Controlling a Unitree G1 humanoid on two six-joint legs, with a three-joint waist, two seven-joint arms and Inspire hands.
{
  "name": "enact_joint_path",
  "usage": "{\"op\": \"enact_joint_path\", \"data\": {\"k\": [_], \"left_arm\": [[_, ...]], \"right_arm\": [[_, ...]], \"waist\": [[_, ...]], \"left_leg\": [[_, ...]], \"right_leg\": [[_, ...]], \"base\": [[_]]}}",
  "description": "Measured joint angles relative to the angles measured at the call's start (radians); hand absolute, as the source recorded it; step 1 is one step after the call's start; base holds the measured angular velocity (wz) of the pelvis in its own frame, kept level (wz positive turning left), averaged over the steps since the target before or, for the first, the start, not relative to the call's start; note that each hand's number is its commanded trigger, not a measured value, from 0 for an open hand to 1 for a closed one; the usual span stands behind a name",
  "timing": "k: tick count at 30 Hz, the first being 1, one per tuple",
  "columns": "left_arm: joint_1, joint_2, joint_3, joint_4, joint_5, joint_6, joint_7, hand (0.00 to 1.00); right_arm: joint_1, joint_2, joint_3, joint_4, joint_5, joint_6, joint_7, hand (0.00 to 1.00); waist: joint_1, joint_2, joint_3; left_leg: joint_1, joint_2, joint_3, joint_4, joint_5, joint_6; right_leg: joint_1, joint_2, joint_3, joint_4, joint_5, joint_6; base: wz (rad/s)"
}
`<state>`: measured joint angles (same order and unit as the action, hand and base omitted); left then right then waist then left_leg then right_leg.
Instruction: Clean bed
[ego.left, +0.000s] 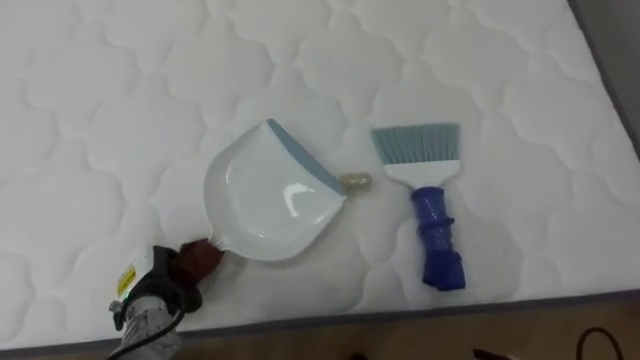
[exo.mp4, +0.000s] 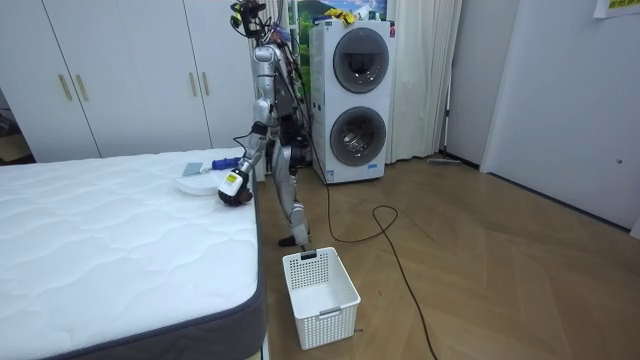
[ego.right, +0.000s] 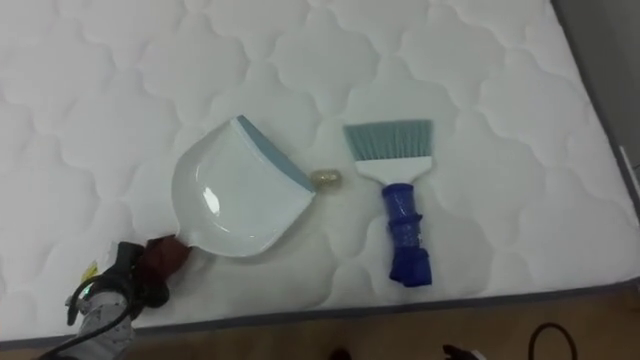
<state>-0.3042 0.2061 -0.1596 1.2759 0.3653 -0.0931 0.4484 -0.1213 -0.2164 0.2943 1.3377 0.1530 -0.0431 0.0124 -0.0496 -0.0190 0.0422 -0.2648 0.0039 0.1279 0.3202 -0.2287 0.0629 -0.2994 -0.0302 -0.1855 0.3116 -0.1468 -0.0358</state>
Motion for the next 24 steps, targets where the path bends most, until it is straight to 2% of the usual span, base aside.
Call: {"op": "enact_joint_path", "data": {"k": [12, 15, 17, 22, 24], "left_arm": [[0.020, 0.009, -0.015, -0.015, 0.022, -0.001, 0.023, 1.00], [0.023, 0.015, -0.023, -0.017, 0.038, -0.003, 0.024, 1.00], [0.029, 0.021, -0.021, -0.018, 0.063, -0.006, 0.033, 1.00], [0.042, 0.053, -0.020, -0.025, 0.129, -0.010, 0.052, 1.00], [0.042, 0.065, -0.020, -0.027, 0.159, -0.010, 0.073, 1.00]], "right_arm": [[0.017, -0.005, -0.005, 0.008, 0.095, -0.001, -0.003, 0.00], [0.017, -0.012, -0.012, 0.008, 0.119, -0.008, -0.004, 0.00], [0.020, -0.017, -0.047, 0.008, 0.157, -0.023, -0.005, 0.00], [0.026, -0.027, -0.138, 0.010, 0.278, -0.025, -0.013, 0.00], [0.024, -0.034, -0.183, 0.019, 0.294, -0.025, -0.023, 0.00]], "waist": [[-0.004, 0.008, -0.0055], [-0.003, 0.015, -0.0093], [-0.003, 0.022, -0.0117], [-0.006, 0.037, -0.0186], [-0.011, 0.044, -0.0188]], "left_leg": [[0.001, 0.001, 0.011, 0.001, 0.001, 0.000], [-0.003, 0.001, 0.011, 0.012, 0.001, 0.000], [0.001, 0.001, 0.011, 0.013, 0.001, 0.000], [-0.003, 0.002, 0.009, 0.023, 0.001, 0.000], [-0.003, 0.001, 0.011, 0.024, 0.000, 0.000]], "right_leg": [[-0.008, -0.002, -0.009, 0.004, 0.000, 0.000], [-0.006, -0.004, -0.012, 0.006, 0.000, 0.000], [-0.007, -0.005, -0.009, 0.016, 0.000, 0.000], [-0.006, -0.005, -0.011, 0.019, 0.000, -0.003], [-0.012, -0.008, -0.009, 0.035, -0.002, -0.007]], "base": [[-0.03], [0.00], [0.00], [0.00], [-0.02]]}}
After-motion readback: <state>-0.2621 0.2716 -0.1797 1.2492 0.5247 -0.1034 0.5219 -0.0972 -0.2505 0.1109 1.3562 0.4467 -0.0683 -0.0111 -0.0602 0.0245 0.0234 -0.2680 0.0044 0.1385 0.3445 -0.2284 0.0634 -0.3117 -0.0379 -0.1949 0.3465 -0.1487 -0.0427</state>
